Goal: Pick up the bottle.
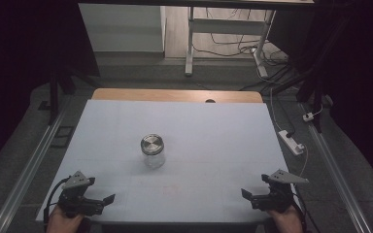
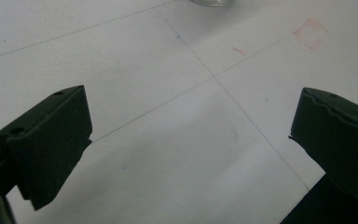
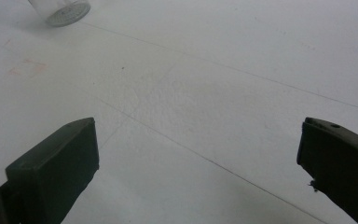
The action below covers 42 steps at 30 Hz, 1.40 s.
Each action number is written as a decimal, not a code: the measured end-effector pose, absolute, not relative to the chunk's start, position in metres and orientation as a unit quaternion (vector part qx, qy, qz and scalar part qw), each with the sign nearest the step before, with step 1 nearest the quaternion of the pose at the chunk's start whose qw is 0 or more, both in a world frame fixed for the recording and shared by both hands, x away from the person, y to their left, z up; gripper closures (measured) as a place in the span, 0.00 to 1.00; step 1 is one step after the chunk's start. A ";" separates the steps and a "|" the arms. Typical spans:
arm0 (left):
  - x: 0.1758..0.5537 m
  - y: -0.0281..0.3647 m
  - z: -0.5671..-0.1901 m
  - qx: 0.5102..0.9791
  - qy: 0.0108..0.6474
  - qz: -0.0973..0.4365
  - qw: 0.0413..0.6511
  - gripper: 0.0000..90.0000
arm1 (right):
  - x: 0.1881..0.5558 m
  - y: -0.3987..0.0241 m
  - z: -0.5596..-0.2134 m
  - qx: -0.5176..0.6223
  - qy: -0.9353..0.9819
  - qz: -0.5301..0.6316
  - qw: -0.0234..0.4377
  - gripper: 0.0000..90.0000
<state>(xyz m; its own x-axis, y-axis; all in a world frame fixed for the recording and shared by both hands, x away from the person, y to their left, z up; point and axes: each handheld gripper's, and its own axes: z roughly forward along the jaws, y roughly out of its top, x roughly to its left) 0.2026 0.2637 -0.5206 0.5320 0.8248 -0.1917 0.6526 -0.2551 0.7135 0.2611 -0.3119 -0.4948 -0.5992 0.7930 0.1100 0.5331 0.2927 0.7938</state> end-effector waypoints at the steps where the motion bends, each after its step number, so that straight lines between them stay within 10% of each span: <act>1: 0.203 0.264 -0.521 0.783 0.472 0.110 0.390 0.00 | 0.261 -0.312 -0.495 0.419 0.789 0.422 0.152 0.00; 42: 0.208 0.263 -0.517 0.790 0.453 0.101 0.399 0.00 | 0.259 -0.306 -0.495 0.393 0.807 0.413 0.156 0.00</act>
<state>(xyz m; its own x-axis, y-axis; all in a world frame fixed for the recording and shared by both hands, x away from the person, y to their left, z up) 0.2082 0.2631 -0.5168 0.5681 0.7978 -0.2019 0.6360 -0.2699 0.7230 0.2590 -0.3065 -0.4947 -0.6424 0.7628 0.0740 0.5058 0.3494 0.7887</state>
